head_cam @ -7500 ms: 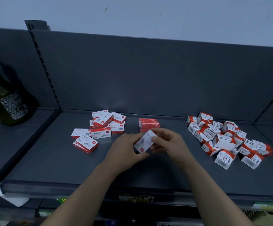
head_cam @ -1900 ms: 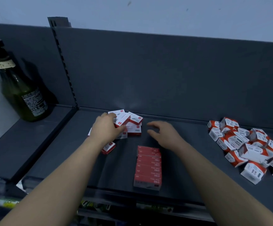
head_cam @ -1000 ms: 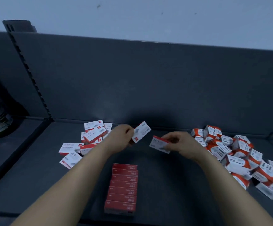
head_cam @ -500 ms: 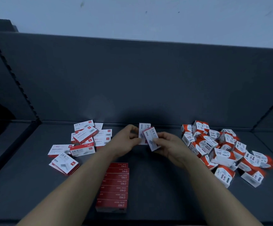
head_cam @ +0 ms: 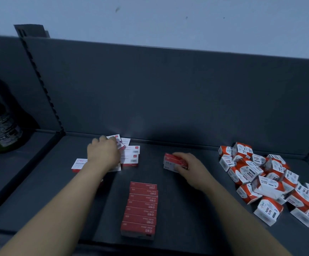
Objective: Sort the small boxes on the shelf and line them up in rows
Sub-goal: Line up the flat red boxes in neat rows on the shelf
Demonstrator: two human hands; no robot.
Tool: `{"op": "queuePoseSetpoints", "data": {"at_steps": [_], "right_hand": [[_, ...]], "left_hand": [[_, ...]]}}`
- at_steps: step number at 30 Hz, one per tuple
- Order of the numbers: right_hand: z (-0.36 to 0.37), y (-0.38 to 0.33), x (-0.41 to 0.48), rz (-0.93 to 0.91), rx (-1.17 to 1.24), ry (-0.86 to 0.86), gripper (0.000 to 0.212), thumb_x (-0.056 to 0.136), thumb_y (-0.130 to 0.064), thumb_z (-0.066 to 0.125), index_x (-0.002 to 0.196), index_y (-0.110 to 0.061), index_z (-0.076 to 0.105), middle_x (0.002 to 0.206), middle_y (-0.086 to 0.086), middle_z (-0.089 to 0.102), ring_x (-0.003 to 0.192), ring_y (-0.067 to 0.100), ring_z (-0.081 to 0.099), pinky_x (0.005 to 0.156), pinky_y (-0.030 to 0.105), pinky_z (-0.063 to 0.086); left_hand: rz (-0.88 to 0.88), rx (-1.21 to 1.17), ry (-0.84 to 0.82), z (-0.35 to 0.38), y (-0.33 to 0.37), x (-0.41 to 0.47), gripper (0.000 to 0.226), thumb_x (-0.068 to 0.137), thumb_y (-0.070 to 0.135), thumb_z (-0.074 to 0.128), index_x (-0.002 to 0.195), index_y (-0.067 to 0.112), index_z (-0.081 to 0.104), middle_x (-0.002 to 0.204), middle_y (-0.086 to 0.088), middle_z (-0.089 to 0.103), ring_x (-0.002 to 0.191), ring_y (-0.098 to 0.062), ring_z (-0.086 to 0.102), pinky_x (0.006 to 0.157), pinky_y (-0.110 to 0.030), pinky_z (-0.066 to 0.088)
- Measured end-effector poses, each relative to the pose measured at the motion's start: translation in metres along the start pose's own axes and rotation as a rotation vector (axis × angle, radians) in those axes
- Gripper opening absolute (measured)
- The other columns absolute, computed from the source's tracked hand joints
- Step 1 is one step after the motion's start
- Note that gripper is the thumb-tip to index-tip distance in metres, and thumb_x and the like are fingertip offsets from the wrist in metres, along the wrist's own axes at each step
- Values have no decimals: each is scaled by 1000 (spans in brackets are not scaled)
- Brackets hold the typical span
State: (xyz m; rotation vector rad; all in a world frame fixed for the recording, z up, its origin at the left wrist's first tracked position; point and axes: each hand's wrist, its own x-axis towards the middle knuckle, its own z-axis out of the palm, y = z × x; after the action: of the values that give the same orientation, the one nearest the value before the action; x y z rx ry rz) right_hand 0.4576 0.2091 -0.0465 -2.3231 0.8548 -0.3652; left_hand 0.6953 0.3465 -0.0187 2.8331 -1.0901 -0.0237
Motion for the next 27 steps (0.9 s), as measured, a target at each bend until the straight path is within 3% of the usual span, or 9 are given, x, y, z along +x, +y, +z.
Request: {"op": "queuePoseSetpoints", "data": {"at_steps": [3, 6, 8, 10, 13, 16, 21, 24, 27], "right_hand": [[-5, 1, 1, 12, 17, -19, 45, 89, -20, 63, 132, -23, 52, 116, -4, 51, 105, 8, 51, 86, 11, 32], [-10, 4, 2, 36, 91, -30, 42, 84, -17, 70, 123, -23, 58, 114, -8, 60, 96, 3, 57, 81, 8, 39], [-15, 4, -1, 53, 150, -52, 37, 81, -15, 73, 114, -25, 61, 107, -11, 64, 89, -1, 59, 73, 3, 42], [-20, 4, -3, 64, 186, -87, 36, 79, -14, 75, 112, -25, 63, 103, -11, 65, 88, -2, 59, 71, 2, 43], [-26, 3, -8, 81, 241, -168, 36, 79, -16, 76, 110, -27, 63, 104, -13, 65, 90, -1, 60, 73, 3, 44], [-29, 3, -11, 103, 261, -219, 35, 78, -20, 77, 107, -33, 62, 102, -13, 64, 92, -1, 60, 74, 4, 45], [-28, 6, -13, 117, 307, -215, 37, 78, -18, 76, 112, -27, 63, 103, -13, 65, 92, -1, 61, 74, 3, 45], [-29, 8, -14, 119, 333, -219, 36, 79, -18, 76, 110, -31, 63, 104, -13, 66, 93, -3, 61, 78, 7, 46], [-31, 8, -14, 117, 375, -232, 38, 78, -16, 76, 111, -29, 64, 105, -11, 66, 95, 0, 62, 80, 9, 47]], "left_hand": [[-31, -45, -60, 0, -7, 4, 48, 93, 52, 46, 117, 12, 54, 121, -12, 51, 111, -34, 49, 88, -39, 40], [55, -162, 17, -6, -1, -1, 37, 95, 46, 45, 104, 12, 58, 112, -12, 56, 103, -34, 53, 79, -37, 41], [130, -495, 0, -12, 10, -8, 36, 99, 43, 39, 96, 13, 58, 103, -10, 60, 97, -33, 58, 73, -36, 43], [87, -960, -168, -18, 26, -15, 36, 100, 36, 33, 98, 10, 59, 95, -11, 67, 85, -33, 66, 68, -36, 51], [-1, -1209, -366, -16, 47, -23, 39, 102, 32, 32, 101, 7, 62, 82, -12, 73, 67, -29, 60, 58, -32, 47], [79, -1130, -412, -7, 60, -26, 36, 102, 35, 36, 100, 12, 64, 80, -4, 74, 71, -21, 62, 66, -31, 46], [190, -864, -348, 0, 69, -24, 25, 101, 34, 39, 90, 22, 58, 90, 0, 63, 74, -10, 59, 60, -24, 43], [211, -920, -406, 0, 73, -22, 22, 100, 30, 43, 107, 18, 59, 99, 0, 62, 84, -18, 65, 67, -33, 59], [370, -730, -336, 3, 76, -15, 20, 97, 29, 51, 110, 23, 65, 99, 6, 63, 90, -15, 63, 76, -40, 59]]}}
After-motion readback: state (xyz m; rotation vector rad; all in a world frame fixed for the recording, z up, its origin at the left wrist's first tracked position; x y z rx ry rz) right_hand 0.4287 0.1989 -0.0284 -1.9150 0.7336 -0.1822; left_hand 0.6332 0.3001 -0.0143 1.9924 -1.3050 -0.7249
